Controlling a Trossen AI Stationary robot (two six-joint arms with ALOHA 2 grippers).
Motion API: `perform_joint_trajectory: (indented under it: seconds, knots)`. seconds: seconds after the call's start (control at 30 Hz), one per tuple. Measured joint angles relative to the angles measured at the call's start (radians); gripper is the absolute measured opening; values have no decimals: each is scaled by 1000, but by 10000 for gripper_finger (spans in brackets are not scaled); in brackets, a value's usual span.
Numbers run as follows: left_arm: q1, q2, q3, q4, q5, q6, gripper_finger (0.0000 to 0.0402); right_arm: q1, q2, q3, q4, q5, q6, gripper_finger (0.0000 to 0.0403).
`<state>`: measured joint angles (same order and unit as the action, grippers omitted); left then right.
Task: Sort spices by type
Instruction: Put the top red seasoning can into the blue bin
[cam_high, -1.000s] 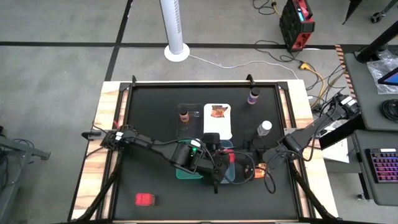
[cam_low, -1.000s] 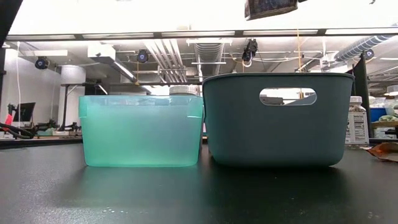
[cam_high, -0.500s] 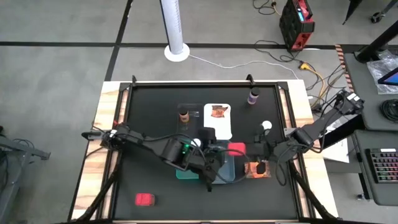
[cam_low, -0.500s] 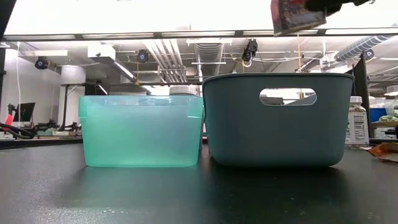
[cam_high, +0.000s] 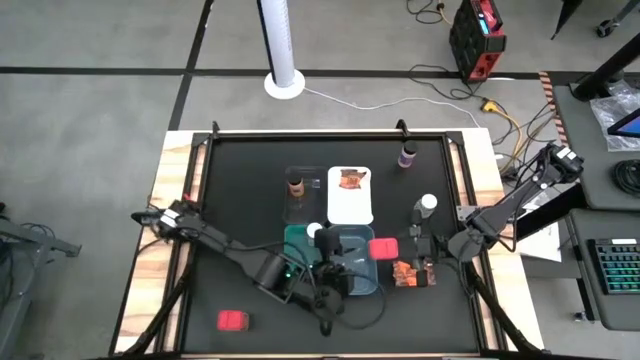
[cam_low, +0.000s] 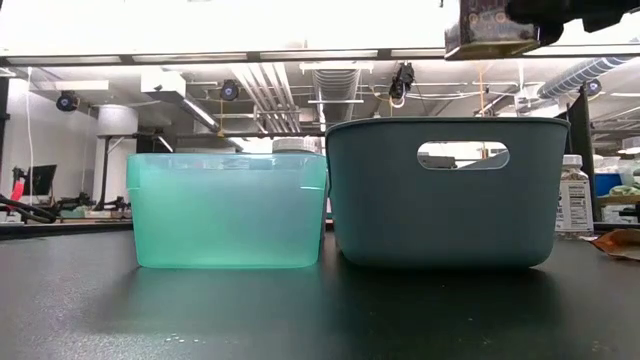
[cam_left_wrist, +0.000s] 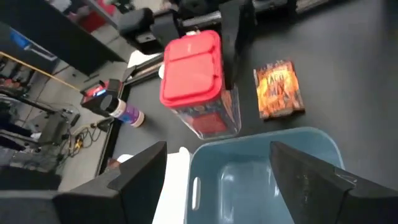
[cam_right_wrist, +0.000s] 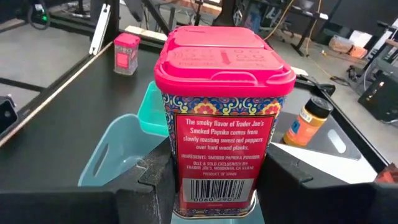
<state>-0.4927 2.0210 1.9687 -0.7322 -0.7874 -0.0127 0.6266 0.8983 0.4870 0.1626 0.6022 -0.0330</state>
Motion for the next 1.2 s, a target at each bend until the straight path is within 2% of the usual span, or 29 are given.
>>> perform_joint_trajectory:
  seconds: [0.2,0.33,0.43,0.53,0.63,0.8,0.97,1.2]
  knots:
    - [-5,-174,-438,490,44,14,267,5,3,0,15,-4,-5,158]
    - [-2,-261,-716,988,145,69,267,4,8,0,83,-34,-45,158]
    - [3,-263,-853,1268,172,116,267,4,22,0,140,-62,-81,158]
    - [7,-243,-910,1448,186,182,267,4,41,0,181,-61,-102,158]
    - [12,-209,-915,1525,175,221,267,3,70,1,198,-60,-109,158]
    - [39,-173,-872,1531,154,207,267,3,115,1,249,-55,-114,158]
    - [59,-145,-855,1521,258,210,267,3,136,15,247,-52,-117,158]
    - [93,-113,-850,1524,305,155,267,1,146,36,247,-52,-123,158]
